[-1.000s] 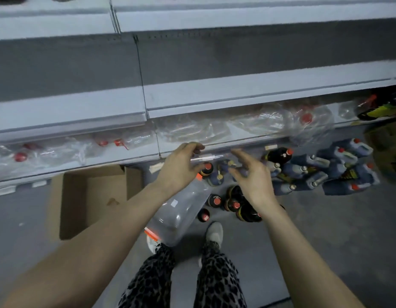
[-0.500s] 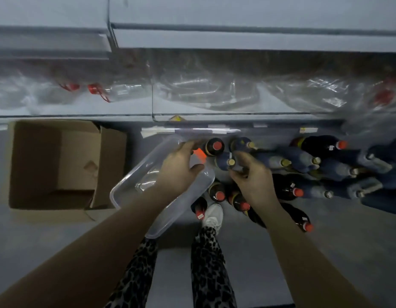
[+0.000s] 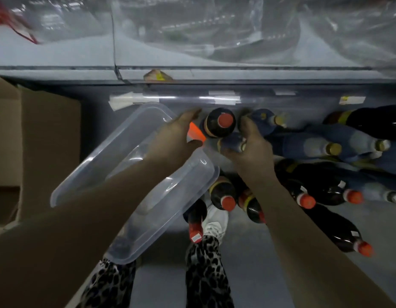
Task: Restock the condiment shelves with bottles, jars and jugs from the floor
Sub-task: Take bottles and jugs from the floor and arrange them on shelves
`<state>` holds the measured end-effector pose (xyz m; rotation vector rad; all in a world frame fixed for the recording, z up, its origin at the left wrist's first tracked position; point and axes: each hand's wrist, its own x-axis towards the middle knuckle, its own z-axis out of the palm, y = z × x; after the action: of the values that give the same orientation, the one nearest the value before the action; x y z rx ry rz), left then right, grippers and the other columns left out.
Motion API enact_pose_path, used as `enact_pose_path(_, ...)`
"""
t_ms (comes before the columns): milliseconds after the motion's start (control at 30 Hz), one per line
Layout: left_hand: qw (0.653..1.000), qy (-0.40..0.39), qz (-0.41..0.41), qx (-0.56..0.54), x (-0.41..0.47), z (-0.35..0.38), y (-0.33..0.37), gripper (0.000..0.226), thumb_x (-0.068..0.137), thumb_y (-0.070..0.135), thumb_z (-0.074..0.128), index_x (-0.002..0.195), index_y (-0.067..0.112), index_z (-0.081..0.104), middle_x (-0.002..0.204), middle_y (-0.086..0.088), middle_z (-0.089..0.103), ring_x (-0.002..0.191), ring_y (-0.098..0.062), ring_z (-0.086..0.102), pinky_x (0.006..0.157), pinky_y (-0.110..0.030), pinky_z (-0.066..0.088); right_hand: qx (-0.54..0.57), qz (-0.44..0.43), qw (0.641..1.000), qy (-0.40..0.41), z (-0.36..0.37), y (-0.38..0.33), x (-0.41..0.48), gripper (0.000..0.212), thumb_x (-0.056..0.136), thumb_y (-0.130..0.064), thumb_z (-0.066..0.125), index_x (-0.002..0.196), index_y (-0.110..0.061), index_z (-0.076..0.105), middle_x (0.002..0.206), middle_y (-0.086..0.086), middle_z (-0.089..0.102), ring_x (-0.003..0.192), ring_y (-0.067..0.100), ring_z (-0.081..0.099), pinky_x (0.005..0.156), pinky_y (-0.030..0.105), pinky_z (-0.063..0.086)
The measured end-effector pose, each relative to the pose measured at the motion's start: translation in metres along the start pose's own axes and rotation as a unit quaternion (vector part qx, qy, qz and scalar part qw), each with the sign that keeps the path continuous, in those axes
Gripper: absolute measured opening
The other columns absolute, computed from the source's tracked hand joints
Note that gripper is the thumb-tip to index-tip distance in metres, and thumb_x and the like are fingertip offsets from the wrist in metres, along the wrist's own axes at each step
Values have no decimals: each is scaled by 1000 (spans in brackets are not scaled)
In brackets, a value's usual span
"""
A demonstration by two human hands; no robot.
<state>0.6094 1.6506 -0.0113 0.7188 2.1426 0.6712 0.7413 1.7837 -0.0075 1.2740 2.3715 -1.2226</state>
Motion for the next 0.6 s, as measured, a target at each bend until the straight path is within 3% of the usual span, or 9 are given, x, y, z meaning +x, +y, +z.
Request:
enact_pose_path(100,999,-9,27,31,29,18,-12,76,86,18,74,151,19,35,150,-3,47,136,-25,43,109,-29,32,-19,-15,1000,15,15,13,25,45,77,-13,77,113,-11,51,98,1,56,89,22,54,70,22,32)
enact_pose_path(167,997,-24,51,56,46,28,-17,75,86,21,73,150,16,36,149,-8,47,137,-27,42,108,-31,32,-27,-30,999,-2,23,19,40,56,76,-16,81,124,-9,52,112,4,63,104,25,60,75,24,37)
enact_pose_path(267,994,-34,77,76,65,36,-22,60,87,16,69,143,11,47,140,-15,55,134,-32,44,104,-33,30,-16,-46,999,-20,33,24,55,72,74,-26,88,134,-10,50,131,5,63,120,25,58,94,31,46)
enact_pose_path(367,991,-37,94,91,76,42,-27,53,90,14,65,141,9,50,137,-19,56,135,-34,41,103,-32,24,-20,-45,999,-17,42,29,66,75,75,-31,87,137,-12,48,131,4,63,121,24,58,92,29,44)
enact_pose_path(467,990,-43,96,94,83,47,-32,59,90,16,66,145,12,46,141,-19,53,139,-34,36,107,-33,22,-26,-46,998,-15,47,32,75,80,74,-30,88,139,-10,45,134,6,61,125,28,56,99,37,44)
enact_pose_path(600,991,-44,95,86,85,49,-34,62,87,19,68,145,17,45,142,-13,54,137,-30,40,107,-31,26,-20,-65,998,-1,50,36,78,70,73,-31,88,128,-9,50,122,4,67,113,27,62,91,42,48)
